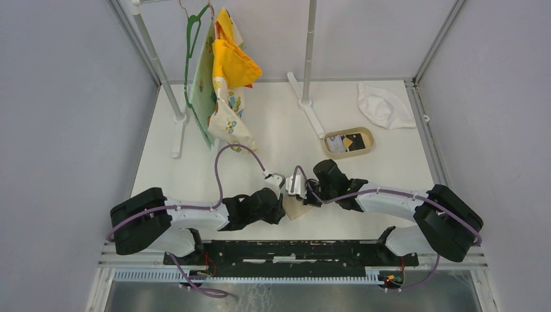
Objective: Put the credit cards into the card holder
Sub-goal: Open the card holder at the center of the board.
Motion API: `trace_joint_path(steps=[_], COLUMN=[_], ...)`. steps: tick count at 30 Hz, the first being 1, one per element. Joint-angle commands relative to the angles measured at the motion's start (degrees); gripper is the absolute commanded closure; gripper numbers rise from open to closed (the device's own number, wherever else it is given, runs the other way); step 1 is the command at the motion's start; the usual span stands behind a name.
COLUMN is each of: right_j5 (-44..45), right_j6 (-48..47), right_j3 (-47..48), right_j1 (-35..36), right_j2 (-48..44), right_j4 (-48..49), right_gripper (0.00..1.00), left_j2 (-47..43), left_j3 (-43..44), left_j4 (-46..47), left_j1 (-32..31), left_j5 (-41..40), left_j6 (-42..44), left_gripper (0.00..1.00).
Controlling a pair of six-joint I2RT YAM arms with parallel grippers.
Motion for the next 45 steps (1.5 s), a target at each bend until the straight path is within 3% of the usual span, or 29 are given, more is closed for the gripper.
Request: trace_joint_path(steps=[1,9,12,15,18,28,38,45], right_j5=[-2.06,-8.94,-8.59,-6.87,-4.15,1.21,-0.70,3.19], right_j6=[3.26,1.42,-0.94,0.96,5.95,15.18,20.20,23.88], right_j3=[0.26,-0.42,-0.10,0.66,1.04,1.44,1.27,2.06], right_j1=[-3.37,-5.27,-4.80,-3.71,-3.45,-2.92,-2.98,-2.17], right_j2=[-2.34,-4.19,-3.97,-3.01,-1.02,2.13,1.70,3.70], right_j4=[0.49,0.22,-0.66,-0.25,1.45,3.73,5.66,5.81], right_gripper=[1.00,0.98,0.67,0.52,0.45,0.46,0.48,0.48], left_j2=[0.29,-0.42,-0.73,-1.69,-3.39,-8.38,-0.61,1.91], left_j3=[-0.56,1.65,1.86,1.23,0.18,-2.61,0.29,-0.11], left_j4=[0.19,-1.19,-1.03,-0.02,1.22,5.81,10.64,11.31], left_j1=[0.08,0.28,0.32,0.44,0.45,0.66,2.48,2.85], left_j5=[0.41,0.31,0.92,1.42,1.81,0.78,-0.51,-0.26], left_j6=[0.03,0.80,0.82,0.44,-0.19,-3.38,-4.83,-5.42], left_gripper=[0.77,0.77,0.76,0.76,0.75,0.70,0.85,0.89])
